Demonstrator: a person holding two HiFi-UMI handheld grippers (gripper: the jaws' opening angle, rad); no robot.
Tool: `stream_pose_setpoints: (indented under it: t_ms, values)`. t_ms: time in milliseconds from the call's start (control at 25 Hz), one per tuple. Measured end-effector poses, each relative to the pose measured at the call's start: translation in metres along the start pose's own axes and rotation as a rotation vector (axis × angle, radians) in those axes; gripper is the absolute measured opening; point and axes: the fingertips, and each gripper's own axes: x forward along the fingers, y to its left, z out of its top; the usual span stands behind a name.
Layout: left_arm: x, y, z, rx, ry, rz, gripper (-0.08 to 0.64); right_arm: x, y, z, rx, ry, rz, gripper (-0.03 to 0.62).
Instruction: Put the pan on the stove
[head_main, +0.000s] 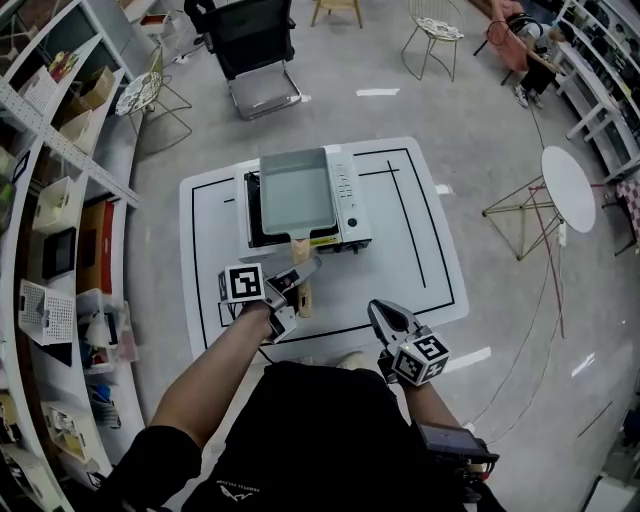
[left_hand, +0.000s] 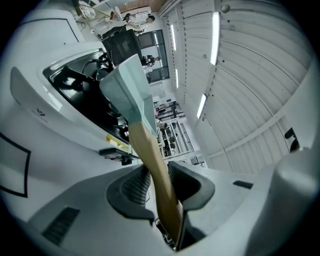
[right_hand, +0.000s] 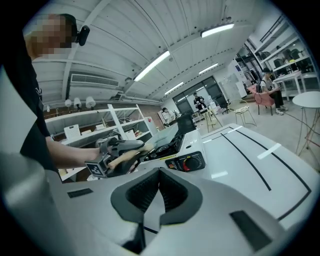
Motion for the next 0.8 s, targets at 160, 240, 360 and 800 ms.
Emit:
stream_pose_setpoints:
  t_ms: [160,240,360,800]
  values:
    - [-0.002,0.008,0.01,-0.006,-0.019,0.012,0.117,0.0,0.001,-0.001,0.003,0.004,-0.006,0.026]
    - [-0.001,0.009,0.013,-0.013,-0.027,0.01,0.118,0.0,0.001,-0.001,0.005,0.005,-0.01,0.026]
    - [-0.001,0.012,0.016,-0.021,-0.04,0.007,0.118,0.0,0.001,-0.003,0.01,0.007,-0.014,0.025]
    - [-0.001,0.016,0.018,-0.026,-0.035,0.013,0.127,-0.001,0.0,0.0,0.006,0.016,-0.013,0.025]
